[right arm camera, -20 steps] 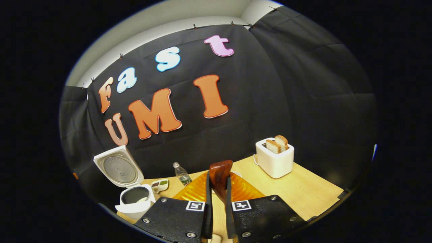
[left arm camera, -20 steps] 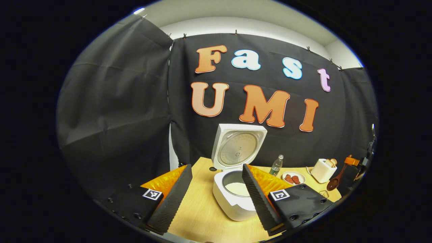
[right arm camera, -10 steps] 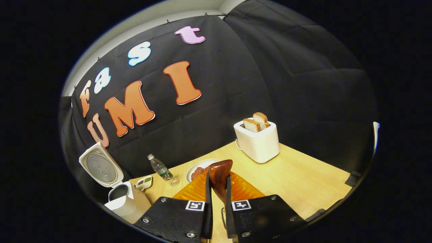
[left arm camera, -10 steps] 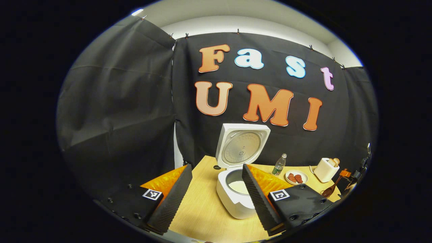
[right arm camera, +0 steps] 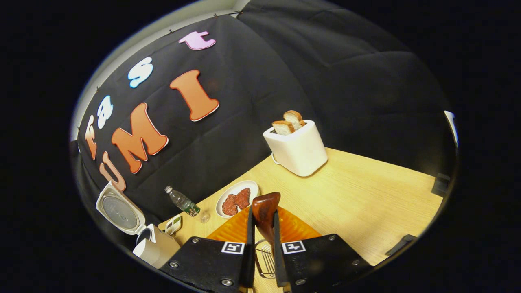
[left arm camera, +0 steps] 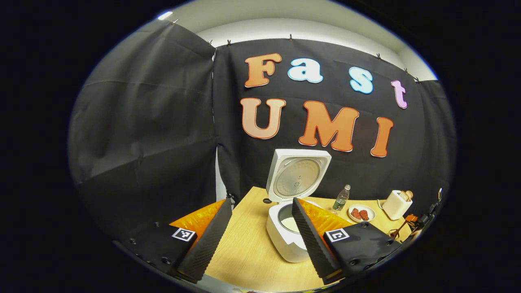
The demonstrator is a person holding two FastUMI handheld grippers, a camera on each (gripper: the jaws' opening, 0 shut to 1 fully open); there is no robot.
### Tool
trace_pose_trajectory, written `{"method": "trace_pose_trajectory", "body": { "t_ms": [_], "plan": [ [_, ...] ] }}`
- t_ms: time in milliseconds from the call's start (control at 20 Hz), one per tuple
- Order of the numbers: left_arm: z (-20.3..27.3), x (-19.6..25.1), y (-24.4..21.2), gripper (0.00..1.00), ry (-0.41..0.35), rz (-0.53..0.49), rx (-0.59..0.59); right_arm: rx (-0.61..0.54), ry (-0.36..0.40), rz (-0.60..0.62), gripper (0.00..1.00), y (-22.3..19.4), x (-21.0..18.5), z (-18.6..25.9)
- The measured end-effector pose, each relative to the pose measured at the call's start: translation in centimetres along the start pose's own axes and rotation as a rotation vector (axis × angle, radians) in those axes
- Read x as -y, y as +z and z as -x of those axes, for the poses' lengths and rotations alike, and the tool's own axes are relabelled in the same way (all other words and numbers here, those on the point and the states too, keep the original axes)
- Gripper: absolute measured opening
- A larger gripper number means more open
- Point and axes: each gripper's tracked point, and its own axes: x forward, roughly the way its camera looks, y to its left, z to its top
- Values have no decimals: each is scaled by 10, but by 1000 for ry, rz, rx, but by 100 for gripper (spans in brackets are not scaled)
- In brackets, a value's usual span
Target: Close the left gripper, press the button to open the rice cooker; take a wooden spoon from the chopstick holder with the right hand, scoop a spoonful of rice and pour it into the rice cooker, then put the wooden spoon back into the chopstick holder.
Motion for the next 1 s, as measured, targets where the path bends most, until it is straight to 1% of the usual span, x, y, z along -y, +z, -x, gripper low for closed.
{"method": "trace_pose_trajectory", "body": {
  "t_ms": [100,150,200,250,300,350,400,450,500,700,800,850,1000],
  "plan": [
    [-4,5,1,100,-9,8,2,-15,-21,-18,24,1,10,10],
    [-5,9,1,100,-15,13,4,-23,-49,-17,25,0,18,15],
    [-8,12,1,100,-23,20,5,-32,-69,-11,29,-1,26,18],
    [-10,16,1,100,-30,25,4,-36,-78,-4,36,1,30,21],
    [-12,20,2,100,-39,30,6,-40,-91,7,60,2,33,27],
    [-14,23,3,100,-44,32,8,-36,-104,31,61,7,35,31],
    [-16,27,5,100,-49,30,10,-29,-120,64,83,11,38,35],
    [-19,30,8,100,-50,24,11,-21,-131,103,91,15,38,36],
    [-24,33,11,100,-50,21,13,-13,-135,146,95,22,33,42],
    [-45,59,31,100,-87,67,27,23,-125,285,95,53,12,60],
    [-62,66,44,100,-80,50,37,51,-127,334,95,68,5,66],
    [-73,72,56,100,-88,40,59,64,-134,346,95,75,3,68],
    [-110,88,91,100,-84,21,104,83,-120,348,95,86,-8,76]
  ]
}}
